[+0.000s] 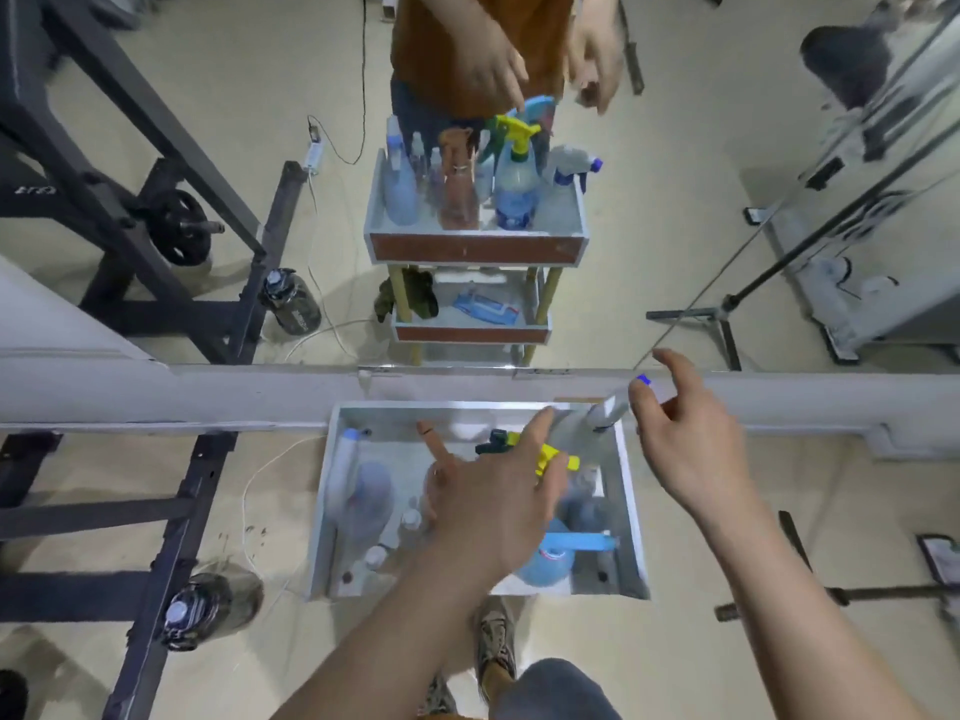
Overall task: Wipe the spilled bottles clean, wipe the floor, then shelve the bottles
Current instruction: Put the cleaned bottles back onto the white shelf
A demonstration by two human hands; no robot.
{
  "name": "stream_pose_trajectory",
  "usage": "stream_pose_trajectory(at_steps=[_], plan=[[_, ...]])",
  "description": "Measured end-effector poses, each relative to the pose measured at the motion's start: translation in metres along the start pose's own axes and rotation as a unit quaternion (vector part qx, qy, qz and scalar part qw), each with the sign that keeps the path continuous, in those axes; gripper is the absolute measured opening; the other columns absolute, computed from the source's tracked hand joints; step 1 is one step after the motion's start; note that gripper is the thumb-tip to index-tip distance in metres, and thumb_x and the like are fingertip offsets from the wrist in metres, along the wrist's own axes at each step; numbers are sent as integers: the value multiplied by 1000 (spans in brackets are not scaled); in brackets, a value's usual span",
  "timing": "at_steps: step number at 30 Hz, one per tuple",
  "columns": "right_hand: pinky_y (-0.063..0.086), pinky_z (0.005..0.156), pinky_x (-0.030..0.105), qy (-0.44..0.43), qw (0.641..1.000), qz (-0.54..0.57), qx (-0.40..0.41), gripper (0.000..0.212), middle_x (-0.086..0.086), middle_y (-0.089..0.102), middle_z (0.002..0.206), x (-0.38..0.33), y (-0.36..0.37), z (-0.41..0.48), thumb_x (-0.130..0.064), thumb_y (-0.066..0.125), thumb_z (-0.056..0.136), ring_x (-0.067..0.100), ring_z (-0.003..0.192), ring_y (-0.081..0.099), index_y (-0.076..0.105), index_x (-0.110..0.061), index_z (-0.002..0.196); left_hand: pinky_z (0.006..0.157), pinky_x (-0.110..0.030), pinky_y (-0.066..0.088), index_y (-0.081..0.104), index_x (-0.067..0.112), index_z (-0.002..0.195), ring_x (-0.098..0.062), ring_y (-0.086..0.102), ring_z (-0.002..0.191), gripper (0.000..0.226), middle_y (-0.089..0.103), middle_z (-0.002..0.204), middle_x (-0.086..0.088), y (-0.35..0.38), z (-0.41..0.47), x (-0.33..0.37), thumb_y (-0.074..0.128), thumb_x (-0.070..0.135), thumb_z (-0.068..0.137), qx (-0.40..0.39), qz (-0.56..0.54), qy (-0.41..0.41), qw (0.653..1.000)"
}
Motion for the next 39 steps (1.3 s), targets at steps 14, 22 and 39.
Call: stream_pose_trajectory(at_steps=[14,22,39], plan=[[49,74,37,-120,973,-174,-92,26,12,72,102,37,47,45,-18,58,90,37,96,64,63,-22,116,92,-37,39,58,40,118,-23,61,102,29,71,97,2,20,39,-14,50,35,90,35,7,-131,991],[53,63,38,-196,959,-193,-71,35,12,68,93,39,56,38,-9,65,83,38,79,65,66,-22,115,91,-33,48,55,36,132,-24,60,109,42,66,122,-2,6,70,1,55,23,92,78,1,-101,992],[49,95,53,-228,965,-127,11,58,19,49,143,15,33,18,-11,66,84,41,127,46,53,-17,140,75,-37,49,37,36,140,-23,62,84,50,65,99,-1,-45,48,15,57,35,94,176,-29,-18,984]])
Point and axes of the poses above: each hand's wrist, its own z-axis towards the middle knuckle, its own y-axis out of the palm, x = y × z, the point moved 6 cm from there along z, towards the middle knuckle
